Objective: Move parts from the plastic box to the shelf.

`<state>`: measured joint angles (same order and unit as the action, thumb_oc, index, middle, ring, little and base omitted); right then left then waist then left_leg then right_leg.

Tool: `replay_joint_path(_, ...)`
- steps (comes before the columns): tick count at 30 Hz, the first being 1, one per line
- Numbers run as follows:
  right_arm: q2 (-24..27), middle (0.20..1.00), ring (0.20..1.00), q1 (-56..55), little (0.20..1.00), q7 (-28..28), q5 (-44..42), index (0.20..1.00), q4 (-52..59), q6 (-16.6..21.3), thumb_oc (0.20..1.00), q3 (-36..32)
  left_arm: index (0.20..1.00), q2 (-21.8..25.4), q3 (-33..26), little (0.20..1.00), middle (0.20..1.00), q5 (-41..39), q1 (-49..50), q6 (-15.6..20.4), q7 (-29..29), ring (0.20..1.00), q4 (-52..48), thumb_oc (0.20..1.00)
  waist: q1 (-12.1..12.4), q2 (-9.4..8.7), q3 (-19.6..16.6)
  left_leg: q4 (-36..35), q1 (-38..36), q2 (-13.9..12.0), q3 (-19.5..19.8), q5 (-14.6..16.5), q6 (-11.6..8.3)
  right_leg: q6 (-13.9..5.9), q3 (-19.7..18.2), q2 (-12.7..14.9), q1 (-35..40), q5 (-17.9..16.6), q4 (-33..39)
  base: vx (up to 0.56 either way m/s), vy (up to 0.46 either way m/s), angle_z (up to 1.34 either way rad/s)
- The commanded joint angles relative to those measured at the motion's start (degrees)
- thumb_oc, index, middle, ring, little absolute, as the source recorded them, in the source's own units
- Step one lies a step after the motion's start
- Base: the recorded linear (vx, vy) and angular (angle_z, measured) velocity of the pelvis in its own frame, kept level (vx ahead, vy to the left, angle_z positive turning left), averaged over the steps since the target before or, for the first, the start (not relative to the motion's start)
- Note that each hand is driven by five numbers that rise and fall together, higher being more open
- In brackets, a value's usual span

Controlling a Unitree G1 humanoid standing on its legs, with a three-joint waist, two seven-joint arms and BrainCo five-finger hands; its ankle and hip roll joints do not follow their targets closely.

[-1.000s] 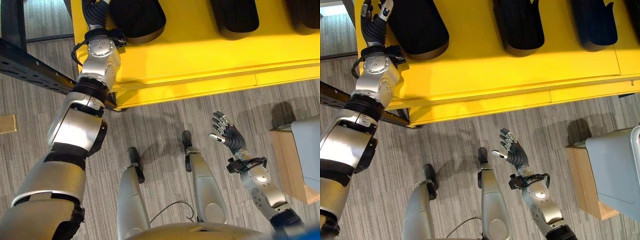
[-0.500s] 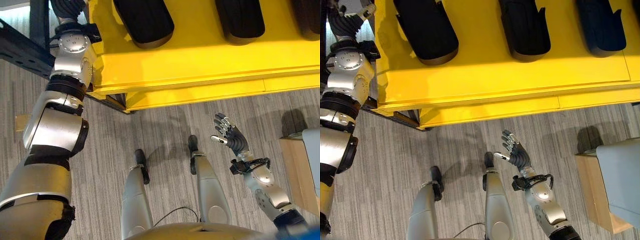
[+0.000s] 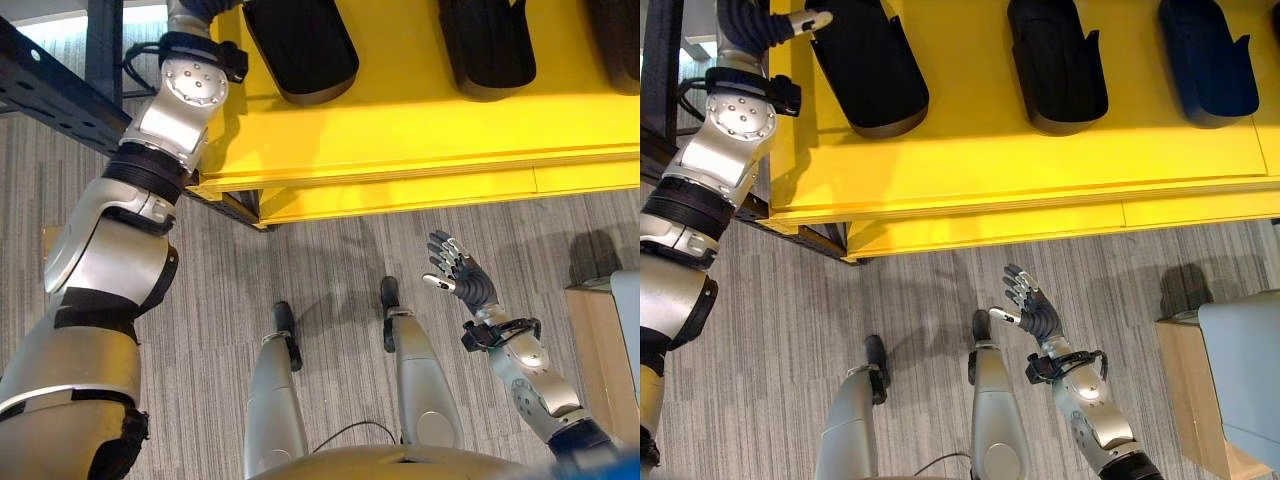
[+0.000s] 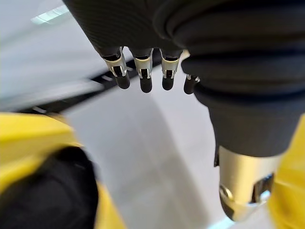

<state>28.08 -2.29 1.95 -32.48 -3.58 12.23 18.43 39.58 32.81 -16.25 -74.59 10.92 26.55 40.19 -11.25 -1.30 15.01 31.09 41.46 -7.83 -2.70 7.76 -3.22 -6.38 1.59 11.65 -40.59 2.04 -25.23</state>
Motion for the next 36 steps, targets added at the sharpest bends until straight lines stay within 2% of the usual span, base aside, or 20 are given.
replay_joint_path(1,2.7,1.0,1.0,-0.2,1.0,-0.3,-0.8,1.0,3.4,3.1,1.0,-3.3,1.0,3.1,-4.1,1.0,1.0,0.6,0.5,4.9,0.1,1.0,-4.1,1.0,0.0,1.31,-0.3,-1.9,-1.7,-3.6,2.6,-0.5,-3.01,-2.05,0.5,2.6,6.9,4.4,-0.8,0.0,0.0,0.0)
replay_joint_path(5,2.0,1.0,1.0,0.6,1.0,-0.9,-0.3,1.0,4.1,3.5,1.0,-3.6,1.0,1.6,-7.8,1.0,1.0,1.0,8.1,6.2,-0.6,1.0,-11.9,1.0,0.4,1.09,-0.5,-2.9,-3.3,-3.5,2.6,-0.6,-2.96,-2.04,0.7,2.7,8.6,4.2,0.1,-0.01,0.0,0.02)
replay_joint_path(6,2.0,1.0,1.0,0.9,1.0,-1.0,-0.1,1.0,4.8,3.7,1.0,-3.9,1.0,1.0,-9.0,1.0,1.0,0.7,9.8,6.8,-0.6,1.0,-13.5,1.0,0.5,0.93,-0.3,-3.2,-3.0,-3.4,2.3,-2.2,-2.58,-1.74,0.9,2.8,8.4,2.9,0.5,-0.06,0.01,0.07)
replay_joint_path(8,2.0,1.0,1.0,1.0,1.0,-1.2,0.0,1.0,5.1,3.9,1.0,-4.1,1.0,0.3,-9.8,1.0,1.0,1.0,11.5,6.9,-0.7,1.0,-14.7,1.0,0.5,0.91,-0.4,-3.6,-3.6,-3.4,2.3,-2.3,-2.56,-1.73,0.9,2.9,8.8,2.8,0.7,-0.03,0.006,0.02)
replay_joint_path(12,1.3,1.0,1.0,1.9,1.0,-2.0,0.5,1.0,5.4,4.4,1.0,-4.2,1.0,-3.9,-11.1,1.0,1.0,1.7,15.0,7.4,-0.9,1.0,-16.8,1.0,0.4,0.54,-0.6,-4.3,-5.4,-3.3,2.2,-2.3,-2.6,-1.74,1.1,3.2,11.0,2.7,1.6,0.02,0.006,0.03)
replay_joint_path(16,1.1,1.0,1.0,2.0,1.0,-2.2,0.6,1.0,5.1,4.3,1.0,-3.6,1.0,-6.7,-10.6,1.0,1.0,0.0,14.1,8.0,-1.0,1.0,-16.1,1.0,0.1,0.46,-0.7,-4.9,-6.3,-3.4,2.1,-2.5,-2.62,-1.82,1.1,3.1,11.6,2.5,2.2,0.0,0.0,0.0)
replay_joint_path(22,1.2,1.0,1.0,2.2,1.0,-2.6,-0.1,1.0,5.6,4.5,1.0,-2.1,1.0,-14.4,-7.7,1.0,1.0,-4.4,9.1,8.5,-1.0,1.0,-11.3,1.0,-1.4,0.48,-0.9,-5.2,-7.0,-3.9,1.5,-2.5,-2.68,-1.85,0.5,2.7,11.6,2.1,2.7,0.0,0.001,-0.01)
replay_joint_path(28,1.7,1.0,1.0,2.1,1.0,-2.8,-0.5,1.0,5.5,4.5,1.0,-1.6,1.0,-16.2,-4.2,1.0,1.0,-3.0,3.6,7.2,-0.8,1.0,-6.4,1.0,-2.3,0.6,-0.9,-5.2,-6.9,-4.2,1.2,-2.7,-2.7,-1.93,0.0,2.4,11.3,1.9,2.8,0.03,-0.006,-0.05)
replay_joint_path(29,1.7,1.0,1.0,1.9,1.0,-2.7,-0.6,1.0,5.4,4.4,1.0,-1.4,1.0,-16.3,-3.6,1.0,1.0,-2.6,2.6,6.9,-0.8,1.0,-5.4,1.0,-2.5,0.76,-1.0,-4.8,-7.7,-4.4,1.3,-0.9,-3.11,-2.22,-0.2,2.2,11.8,3.4,2.4,0.01,-0.002,-0.03)
replay_joint_path(30,1.7,1.0,1.0,2.0,1.0,-2.7,-0.7,1.0,5.5,4.5,1.0,-1.5,1.0,-16.3,-3.5,1.0,1.0,-2.6,2.4,7.0,-0.8,1.0,-5.4,1.0,-2.5,0.63,-0.8,-5.1,-7.1,-4.3,1.1,-2.6,-2.7,-1.94,-0.1,2.4,11.3,1.9,2.8,0.09,-0.017,-0.13)
replay_joint_path(31,1.9,1.0,1.0,1.3,1.0,-2.4,-0.9,1.0,5.4,4.3,1.0,-1.2,1.0,-16.0,-2.0,1.0,1.0,-1.8,0.3,6.1,-1.0,1.0,-2.3,1.0,-2.8,0.81,-0.9,-4.7,-7.9,-4.6,1.0,-0.8,-3.08,-2.3,-0.5,2.1,11.8,3.4,2.3,0.0,-0.01,-0.15)
replay_joint_path(36,2.2,1.0,1.0,0.7,1.0,-2.0,-1.2,1.0,5.5,4.1,1.0,-0.9,1.0,-16.0,-1.4,1.0,1.0,-2.2,-1.7,5.5,-1.2,1.0,2.2,1.0,-3.3,0.85,-0.8,-4.3,-7.6,-4.8,0.9,-0.7,-3.07,-2.19,-1.0,1.8,11.3,3.5,2.1,0.02,-0.011,-0.09)
